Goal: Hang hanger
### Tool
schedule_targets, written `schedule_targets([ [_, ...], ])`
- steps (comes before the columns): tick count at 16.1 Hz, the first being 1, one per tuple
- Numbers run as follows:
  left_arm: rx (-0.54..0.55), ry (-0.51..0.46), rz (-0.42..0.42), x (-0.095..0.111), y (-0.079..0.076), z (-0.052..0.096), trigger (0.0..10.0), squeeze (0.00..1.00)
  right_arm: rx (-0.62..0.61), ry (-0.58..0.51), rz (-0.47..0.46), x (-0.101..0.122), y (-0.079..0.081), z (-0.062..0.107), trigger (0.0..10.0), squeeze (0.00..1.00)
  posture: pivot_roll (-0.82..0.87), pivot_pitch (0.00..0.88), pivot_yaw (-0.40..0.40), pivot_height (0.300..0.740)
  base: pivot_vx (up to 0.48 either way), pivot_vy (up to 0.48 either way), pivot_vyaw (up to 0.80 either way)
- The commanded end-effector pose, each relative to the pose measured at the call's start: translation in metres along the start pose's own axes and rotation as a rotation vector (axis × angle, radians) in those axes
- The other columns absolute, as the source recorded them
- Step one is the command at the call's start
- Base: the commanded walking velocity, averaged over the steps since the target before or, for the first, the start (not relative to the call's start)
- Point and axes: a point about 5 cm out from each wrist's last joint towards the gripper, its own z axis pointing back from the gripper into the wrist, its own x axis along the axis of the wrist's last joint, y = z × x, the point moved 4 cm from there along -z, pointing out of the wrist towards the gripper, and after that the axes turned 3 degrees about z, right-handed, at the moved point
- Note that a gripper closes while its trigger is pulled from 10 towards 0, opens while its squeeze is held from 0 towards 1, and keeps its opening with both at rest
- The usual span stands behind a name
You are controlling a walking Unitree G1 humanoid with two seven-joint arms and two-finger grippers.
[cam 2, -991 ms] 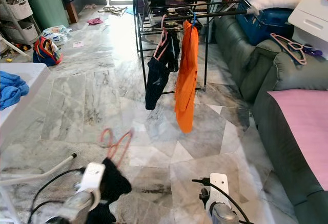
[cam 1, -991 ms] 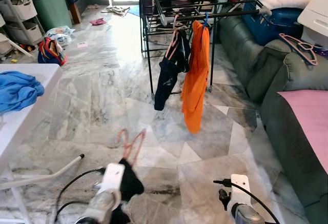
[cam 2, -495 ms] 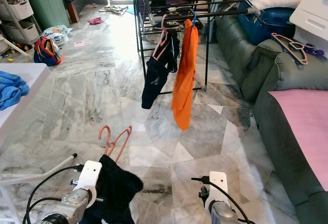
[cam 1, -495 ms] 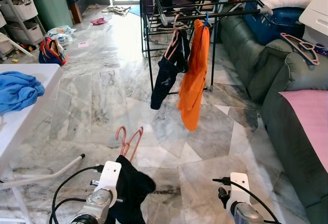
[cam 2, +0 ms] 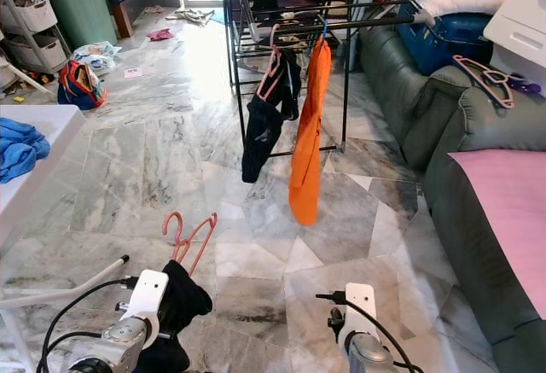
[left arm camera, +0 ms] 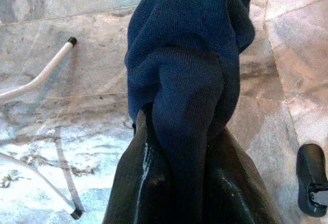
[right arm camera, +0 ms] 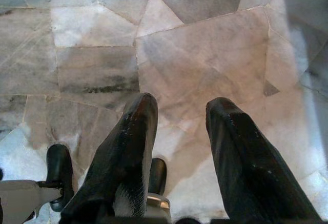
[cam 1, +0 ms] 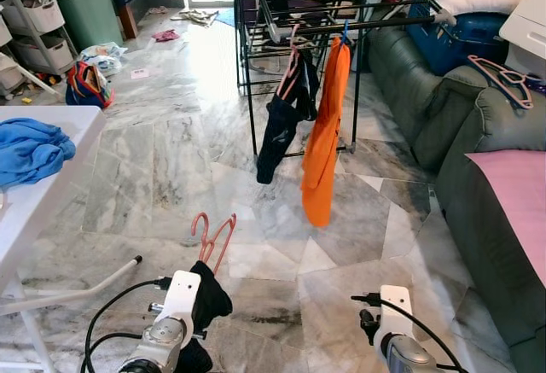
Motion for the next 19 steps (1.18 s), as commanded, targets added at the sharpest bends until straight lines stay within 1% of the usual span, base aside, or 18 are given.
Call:
schedule_targets([
  [1,0.021,0.003,-0.010,-0.0015,0.0056,0.0004,10.0,0.00,0.000,0.003,-0.011,-0.0003,0.0003,-0.0001,10.0,1.00,-0.02,0.004,0.007,0.740,0.000,0.000,0.00],
  [4,0.027,0.007,-0.010,-0.0040,0.0089,0.0010,10.0,0.00,0.015,0.018,-0.014,-0.0031,0.0028,0.0001,10.0,1.00,-0.02,0.005,0.006,0.740,0.000,0.000,0.00],
  [6,0.029,0.009,-0.010,-0.0050,0.0099,0.0013,10.0,0.00,0.016,0.019,-0.013,-0.0034,0.0038,0.0001,10.0,0.96,-0.01,0.007,0.004,0.740,0.000,0.000,0.00],
  [7,0.030,0.010,-0.011,-0.0054,0.0101,0.0014,10.0,0.00,0.019,0.021,-0.008,-0.0035,0.0048,0.0000,10.0,0.69,-0.01,0.007,0.004,0.740,0.000,0.000,0.00],
  [8,0.030,0.010,-0.012,-0.0058,0.0103,0.0014,10.0,0.00,0.020,0.022,-0.003,-0.0036,0.0054,0.0000,10.0,0.00,-0.01,0.008,0.004,0.740,0.000,0.000,0.00],
  [9,0.030,0.012,-0.014,-0.0068,0.0104,0.0016,10.0,0.00,0.031,0.017,-0.003,-0.0031,0.0066,0.0001,7.9,0.00,-0.01,0.009,0.005,0.740,0.000,0.000,0.00],
  [10,0.030,0.013,-0.014,-0.0070,0.0105,0.0017,10.0,0.00,0.032,0.013,-0.007,-0.0027,0.0067,0.0001,0.0,0.00,-0.01,0.008,0.005,0.740,0.000,0.000,0.00],
  [19,0.030,0.013,-0.014,-0.0070,0.0105,0.0017,10.0,0.00,0.032,0.013,-0.007,-0.0027,0.0067,0.0001,0.0,0.00,-0.01,0.008,0.005,0.740,0.000,0.000,0.00],
])
